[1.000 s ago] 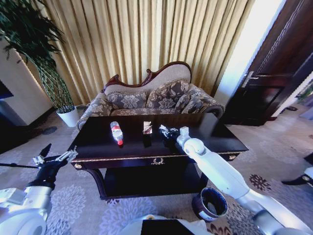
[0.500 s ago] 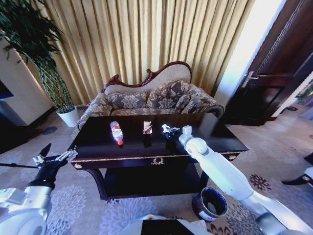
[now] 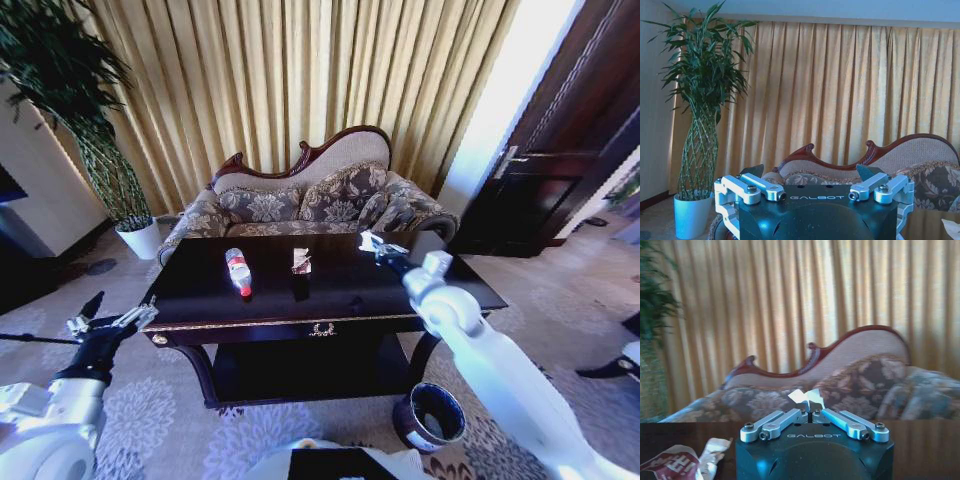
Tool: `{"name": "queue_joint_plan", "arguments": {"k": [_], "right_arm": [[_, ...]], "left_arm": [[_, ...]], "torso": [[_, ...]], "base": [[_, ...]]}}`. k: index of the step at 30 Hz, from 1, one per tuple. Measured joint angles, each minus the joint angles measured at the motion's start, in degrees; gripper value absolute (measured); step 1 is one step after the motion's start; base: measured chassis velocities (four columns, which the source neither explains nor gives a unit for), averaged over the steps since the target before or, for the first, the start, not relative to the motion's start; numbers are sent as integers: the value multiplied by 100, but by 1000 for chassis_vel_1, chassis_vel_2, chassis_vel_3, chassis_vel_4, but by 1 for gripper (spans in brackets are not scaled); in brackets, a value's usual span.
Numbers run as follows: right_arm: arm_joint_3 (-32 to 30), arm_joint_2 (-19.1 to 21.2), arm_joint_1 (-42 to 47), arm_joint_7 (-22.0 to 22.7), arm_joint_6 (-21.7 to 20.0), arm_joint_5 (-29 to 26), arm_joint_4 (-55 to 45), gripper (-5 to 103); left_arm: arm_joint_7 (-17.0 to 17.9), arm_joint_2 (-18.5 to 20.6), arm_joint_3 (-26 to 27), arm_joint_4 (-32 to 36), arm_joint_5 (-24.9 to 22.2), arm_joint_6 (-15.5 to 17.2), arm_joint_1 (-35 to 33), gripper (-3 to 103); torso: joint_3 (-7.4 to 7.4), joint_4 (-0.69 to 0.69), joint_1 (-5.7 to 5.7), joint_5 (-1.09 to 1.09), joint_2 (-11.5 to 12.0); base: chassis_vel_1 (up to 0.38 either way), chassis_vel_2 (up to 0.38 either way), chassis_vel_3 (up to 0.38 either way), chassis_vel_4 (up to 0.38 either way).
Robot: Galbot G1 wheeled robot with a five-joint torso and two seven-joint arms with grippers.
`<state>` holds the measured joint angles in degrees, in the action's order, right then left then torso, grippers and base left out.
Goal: Move to the front of the table and place the trash on the table into the trash bin.
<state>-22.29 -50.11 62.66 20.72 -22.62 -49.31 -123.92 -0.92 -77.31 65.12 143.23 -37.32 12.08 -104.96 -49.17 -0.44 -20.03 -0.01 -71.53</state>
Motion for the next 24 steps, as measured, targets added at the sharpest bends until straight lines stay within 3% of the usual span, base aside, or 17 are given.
{"name": "queue_joint_plan", "arguments": {"k": [2, 7, 11, 15, 24], "right_arm": [[-199, -126, 477, 243, 1, 160, -402, 0], [-489, -436, 1193, 244, 144, 602, -875, 0], [-974, -881, 2292, -76, 473, 1219, -1319, 0], [-1248, -1146, 2908, -224, 582, 1441, -1544, 0], [-1295, -1302, 3196, -302, 592, 1542, -1883, 0]], "left_arm": [[-3, 3, -12, 0, -1, 0, 22, 100], [-7, 66, -62, 0, -12, 0, 45, 100], [-9, 119, -209, 0, -7, 11, 60, 100], [-15, 145, -273, 0, 18, 16, 49, 100], [-79, 203, -260, 0, 20, 14, -1, 100]], "torso": [[0, 2, 0, 0, 0], [0, 1, 0, 0, 0], [0, 0, 0, -2, 0], [0, -1, 0, 0, 0], [-1, 2, 0, 0, 1]], "base": [[0, 0, 0, 0], [0, 0, 0, 0], [0, 0, 0, 0], [0, 0, 0, 0], [0, 0, 0, 0]]}}
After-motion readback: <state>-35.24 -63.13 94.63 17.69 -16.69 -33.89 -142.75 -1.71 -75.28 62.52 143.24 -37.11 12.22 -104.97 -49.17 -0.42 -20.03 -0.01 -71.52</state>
